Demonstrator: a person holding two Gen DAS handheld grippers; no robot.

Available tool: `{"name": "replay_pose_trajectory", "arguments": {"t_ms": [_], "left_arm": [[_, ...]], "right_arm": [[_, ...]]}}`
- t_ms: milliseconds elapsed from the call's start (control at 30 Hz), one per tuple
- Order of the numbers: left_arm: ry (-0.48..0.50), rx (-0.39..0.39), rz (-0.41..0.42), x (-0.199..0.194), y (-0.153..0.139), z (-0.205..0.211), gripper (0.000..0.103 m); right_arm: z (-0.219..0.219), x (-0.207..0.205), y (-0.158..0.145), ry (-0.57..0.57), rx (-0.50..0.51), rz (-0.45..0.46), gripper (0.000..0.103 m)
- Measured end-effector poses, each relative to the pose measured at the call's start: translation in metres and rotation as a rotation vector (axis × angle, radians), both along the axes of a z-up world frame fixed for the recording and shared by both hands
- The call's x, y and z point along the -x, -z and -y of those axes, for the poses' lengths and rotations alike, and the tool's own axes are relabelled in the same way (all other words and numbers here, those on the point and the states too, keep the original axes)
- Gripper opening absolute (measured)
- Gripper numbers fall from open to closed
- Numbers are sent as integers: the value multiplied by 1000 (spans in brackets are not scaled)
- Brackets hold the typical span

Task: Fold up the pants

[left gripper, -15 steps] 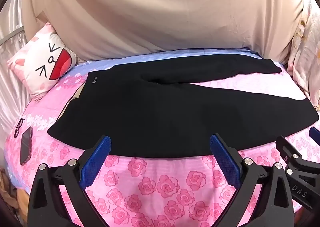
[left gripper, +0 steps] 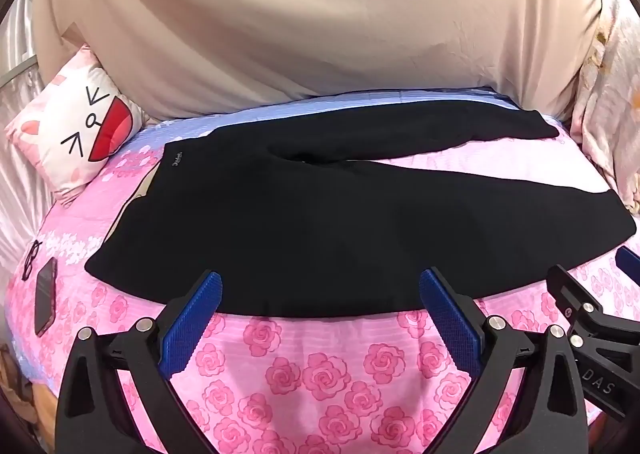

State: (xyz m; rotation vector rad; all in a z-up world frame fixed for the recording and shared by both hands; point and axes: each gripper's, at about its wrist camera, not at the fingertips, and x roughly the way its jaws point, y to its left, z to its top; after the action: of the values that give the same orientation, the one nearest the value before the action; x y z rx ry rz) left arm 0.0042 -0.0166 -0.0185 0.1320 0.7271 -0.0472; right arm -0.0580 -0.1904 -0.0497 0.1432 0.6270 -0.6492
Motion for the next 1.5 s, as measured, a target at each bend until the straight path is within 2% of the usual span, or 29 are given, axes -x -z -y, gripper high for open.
{"name": "replay_pose_trajectory", "arguments": {"t_ms": [1500], "left_arm": [[10,-5,-18,-12,-5,2,97]], "right_arm": [[10,-2,5,0,-16,-9,98]]}}
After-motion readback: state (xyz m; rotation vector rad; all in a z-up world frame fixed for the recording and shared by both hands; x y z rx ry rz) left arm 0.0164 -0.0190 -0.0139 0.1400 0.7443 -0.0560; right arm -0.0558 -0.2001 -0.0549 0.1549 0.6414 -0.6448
